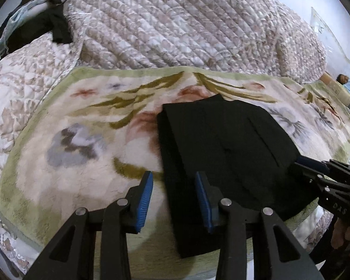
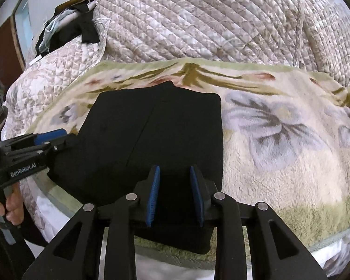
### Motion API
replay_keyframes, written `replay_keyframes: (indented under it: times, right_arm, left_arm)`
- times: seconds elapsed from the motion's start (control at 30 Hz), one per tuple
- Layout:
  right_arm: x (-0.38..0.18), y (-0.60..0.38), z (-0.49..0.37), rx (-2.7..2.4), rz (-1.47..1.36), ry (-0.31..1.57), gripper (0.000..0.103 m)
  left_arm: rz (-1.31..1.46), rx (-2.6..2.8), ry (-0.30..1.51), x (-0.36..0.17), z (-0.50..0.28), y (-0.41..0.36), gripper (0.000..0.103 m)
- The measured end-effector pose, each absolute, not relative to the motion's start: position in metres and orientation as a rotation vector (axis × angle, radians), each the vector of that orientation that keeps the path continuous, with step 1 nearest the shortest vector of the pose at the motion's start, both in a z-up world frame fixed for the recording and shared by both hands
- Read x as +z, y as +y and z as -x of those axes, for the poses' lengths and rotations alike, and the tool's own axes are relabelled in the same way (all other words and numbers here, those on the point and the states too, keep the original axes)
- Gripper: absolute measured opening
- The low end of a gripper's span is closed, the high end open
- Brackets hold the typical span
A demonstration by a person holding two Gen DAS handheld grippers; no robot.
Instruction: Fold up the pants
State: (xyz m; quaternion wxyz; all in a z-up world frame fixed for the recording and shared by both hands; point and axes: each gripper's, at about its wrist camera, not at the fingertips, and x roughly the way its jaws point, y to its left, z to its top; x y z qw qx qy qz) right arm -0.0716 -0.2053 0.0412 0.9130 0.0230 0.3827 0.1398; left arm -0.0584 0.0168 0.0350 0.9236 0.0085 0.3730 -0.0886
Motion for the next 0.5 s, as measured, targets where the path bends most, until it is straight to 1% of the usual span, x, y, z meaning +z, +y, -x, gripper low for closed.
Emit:
replay_keyframes:
  times: [0.03, 0.07, 0.2, 0.33, 0.5]
  right_arm:
    - [0.041, -0.205, 0.072, 0.285, -0.034, 0.781, 0.028]
    - [0.041, -0.204, 0.073, 0.283, -0.022, 0.774, 0.028]
    - [0.05, -0.211, 0.077, 0.273, -0.034, 0.739, 0.032]
    - [0.06, -0.227, 0.081, 0.22, -0.103, 0.694, 0.033]
    - [0.048, -0.226, 0.085, 0.233, -0.122, 0.763, 0.033]
  left_arm:
    - [-0.007, -0.174, 0.772, 0.034, 0.058, 0.02, 0.033]
    - [0.01, -0.171, 0.782, 0.033, 0.057, 0.024, 0.032]
    - [0.07, -0.188, 0.768, 0.038, 0.06, 0.034, 0.031]
    - [0.088, -0.276, 0.716, 0.05, 0.073, 0.024, 0.031]
    - [0.015, -0.36, 0.74, 0.044, 0.083, -0.002, 0.031]
